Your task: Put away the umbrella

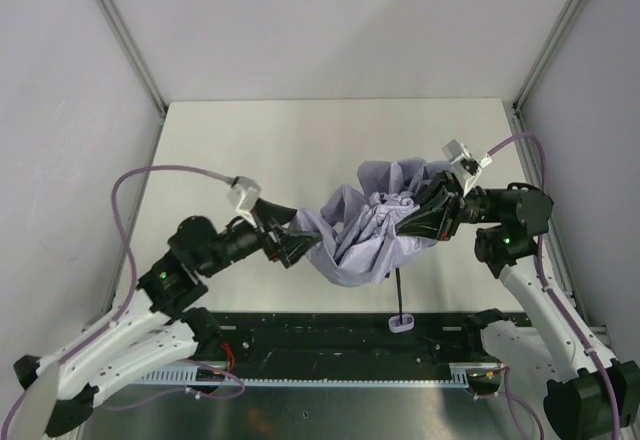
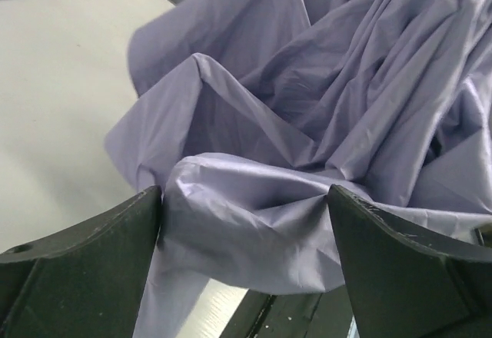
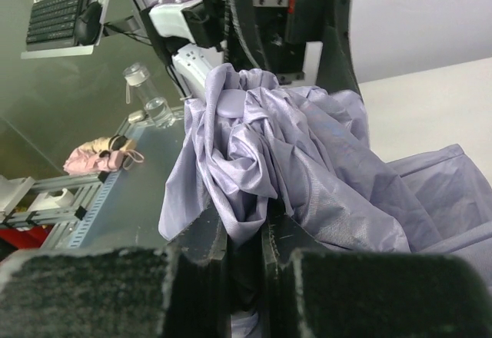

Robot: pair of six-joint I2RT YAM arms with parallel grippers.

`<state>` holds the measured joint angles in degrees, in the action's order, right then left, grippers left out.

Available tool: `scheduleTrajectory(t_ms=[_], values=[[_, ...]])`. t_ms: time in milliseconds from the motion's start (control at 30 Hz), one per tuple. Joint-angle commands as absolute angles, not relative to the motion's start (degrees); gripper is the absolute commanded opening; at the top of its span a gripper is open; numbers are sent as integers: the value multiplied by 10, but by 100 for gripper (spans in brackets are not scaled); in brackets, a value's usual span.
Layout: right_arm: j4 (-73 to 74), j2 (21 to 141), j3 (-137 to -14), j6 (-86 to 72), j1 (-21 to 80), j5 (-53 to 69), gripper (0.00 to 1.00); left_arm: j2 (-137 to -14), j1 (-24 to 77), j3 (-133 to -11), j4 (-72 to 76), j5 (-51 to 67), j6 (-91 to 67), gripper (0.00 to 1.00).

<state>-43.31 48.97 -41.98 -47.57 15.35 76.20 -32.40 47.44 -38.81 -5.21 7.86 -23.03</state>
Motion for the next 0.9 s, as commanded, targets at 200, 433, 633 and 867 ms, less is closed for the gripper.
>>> scheduleTrajectory(t_ms=[200, 433, 633, 867], values=[[-444, 515, -432, -446, 195, 736, 0, -459, 481, -470, 165, 299, -276, 18], [-403, 543, -432, -414, 205, 695, 0, -494, 548, -520, 206, 285, -282, 2], [-416, 566, -431, -428, 209, 674, 0, -511, 566, -519, 210, 257, -289, 42], [-442, 562, -436, -440, 249, 678, 0, -534, 568, -539, 181, 174, -292, 87]])
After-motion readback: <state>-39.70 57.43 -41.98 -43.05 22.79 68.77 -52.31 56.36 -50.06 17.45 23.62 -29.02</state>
